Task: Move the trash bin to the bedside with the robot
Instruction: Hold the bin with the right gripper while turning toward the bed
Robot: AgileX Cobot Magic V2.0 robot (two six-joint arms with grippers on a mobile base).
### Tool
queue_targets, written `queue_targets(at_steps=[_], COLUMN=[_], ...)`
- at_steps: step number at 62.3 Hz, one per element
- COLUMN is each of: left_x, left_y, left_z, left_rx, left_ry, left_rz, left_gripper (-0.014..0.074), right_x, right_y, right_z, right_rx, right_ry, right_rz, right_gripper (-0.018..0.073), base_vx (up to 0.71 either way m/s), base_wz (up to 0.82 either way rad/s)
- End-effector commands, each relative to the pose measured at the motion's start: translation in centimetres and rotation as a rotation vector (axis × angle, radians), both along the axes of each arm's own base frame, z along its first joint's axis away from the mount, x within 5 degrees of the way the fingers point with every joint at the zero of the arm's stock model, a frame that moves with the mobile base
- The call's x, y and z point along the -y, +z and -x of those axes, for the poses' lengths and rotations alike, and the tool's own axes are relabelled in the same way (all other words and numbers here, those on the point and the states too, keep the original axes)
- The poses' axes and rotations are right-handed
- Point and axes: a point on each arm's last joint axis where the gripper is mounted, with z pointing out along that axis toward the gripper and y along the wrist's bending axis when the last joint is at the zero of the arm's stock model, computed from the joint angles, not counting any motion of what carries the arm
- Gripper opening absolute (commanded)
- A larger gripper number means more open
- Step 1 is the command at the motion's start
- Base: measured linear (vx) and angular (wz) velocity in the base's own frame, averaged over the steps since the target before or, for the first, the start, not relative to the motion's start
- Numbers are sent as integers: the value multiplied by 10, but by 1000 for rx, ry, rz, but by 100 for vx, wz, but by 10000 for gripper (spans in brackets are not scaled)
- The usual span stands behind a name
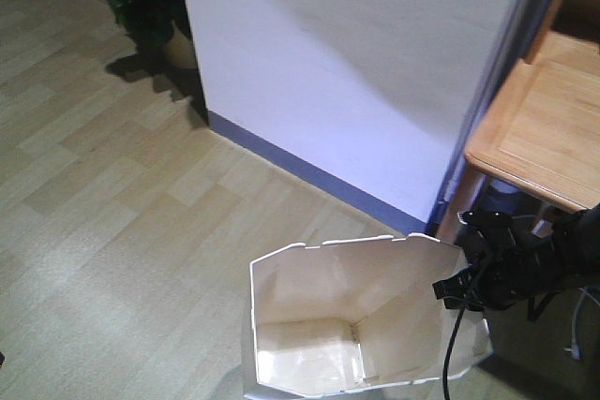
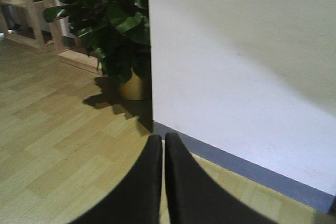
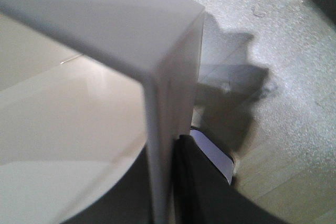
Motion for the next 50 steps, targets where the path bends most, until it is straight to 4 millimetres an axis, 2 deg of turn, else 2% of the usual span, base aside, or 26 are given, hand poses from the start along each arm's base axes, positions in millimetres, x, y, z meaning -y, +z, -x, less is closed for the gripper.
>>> queue_targets(at_steps=[1, 24, 50], left_x=[0, 0, 0], left_y=[1, 1, 1], left_z=[-1, -1, -1], left_rx=[65, 65, 65], left_ry=[-1, -1, -1], left_rz=[8, 8, 8], left_gripper=[-6, -6, -6], right_x=[-14, -14, -14], right_y=[25, 25, 25], right_z=[-9, -9, -9], right_rx=[70, 70, 70], right_ry=[1, 1, 1], right_rz=[-193, -193, -193], right_gripper=[-5, -5, -5], base_vx=[4, 5, 7], base_wz=[31, 36, 51])
